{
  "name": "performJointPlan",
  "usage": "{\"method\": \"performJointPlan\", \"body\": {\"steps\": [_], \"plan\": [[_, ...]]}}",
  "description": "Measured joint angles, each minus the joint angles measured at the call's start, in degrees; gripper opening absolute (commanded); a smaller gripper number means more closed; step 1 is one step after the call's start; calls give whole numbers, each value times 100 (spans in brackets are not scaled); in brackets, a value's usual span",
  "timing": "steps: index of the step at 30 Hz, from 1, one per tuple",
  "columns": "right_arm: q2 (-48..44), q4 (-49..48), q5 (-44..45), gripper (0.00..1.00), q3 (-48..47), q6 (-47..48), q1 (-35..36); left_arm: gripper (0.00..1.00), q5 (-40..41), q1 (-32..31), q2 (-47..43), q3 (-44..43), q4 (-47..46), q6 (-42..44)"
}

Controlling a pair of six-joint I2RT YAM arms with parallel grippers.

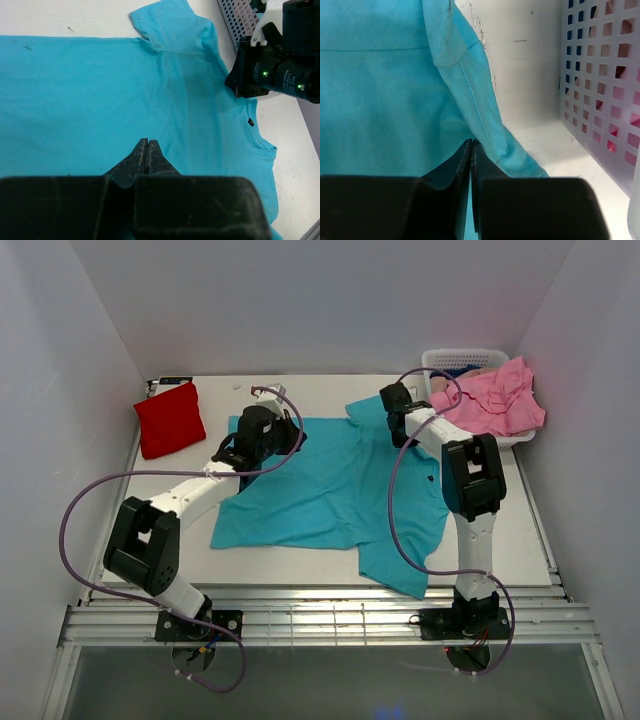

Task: Fold and stack the t-shirts
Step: Flatten out the tshirt

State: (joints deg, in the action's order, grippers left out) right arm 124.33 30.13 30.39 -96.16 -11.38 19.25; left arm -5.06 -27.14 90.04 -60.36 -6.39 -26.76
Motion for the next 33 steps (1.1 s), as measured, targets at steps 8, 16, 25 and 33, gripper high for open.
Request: {"method": "performJointPlan", "body": {"steps": [8, 16, 25, 33], "plan": [[219, 127, 398, 8, -369, 0, -9, 0, 94, 0, -111, 4, -7, 37], [413, 203, 879, 8, -479, 0, -149, 0, 142, 0, -133, 184, -4, 46], [754, 323, 1259, 8, -584, 0, -258, 0, 369, 2, -315, 332, 46, 162], [474, 83, 929, 8, -492, 133, -258, 0, 1202, 146, -415, 46, 437, 566]]}}
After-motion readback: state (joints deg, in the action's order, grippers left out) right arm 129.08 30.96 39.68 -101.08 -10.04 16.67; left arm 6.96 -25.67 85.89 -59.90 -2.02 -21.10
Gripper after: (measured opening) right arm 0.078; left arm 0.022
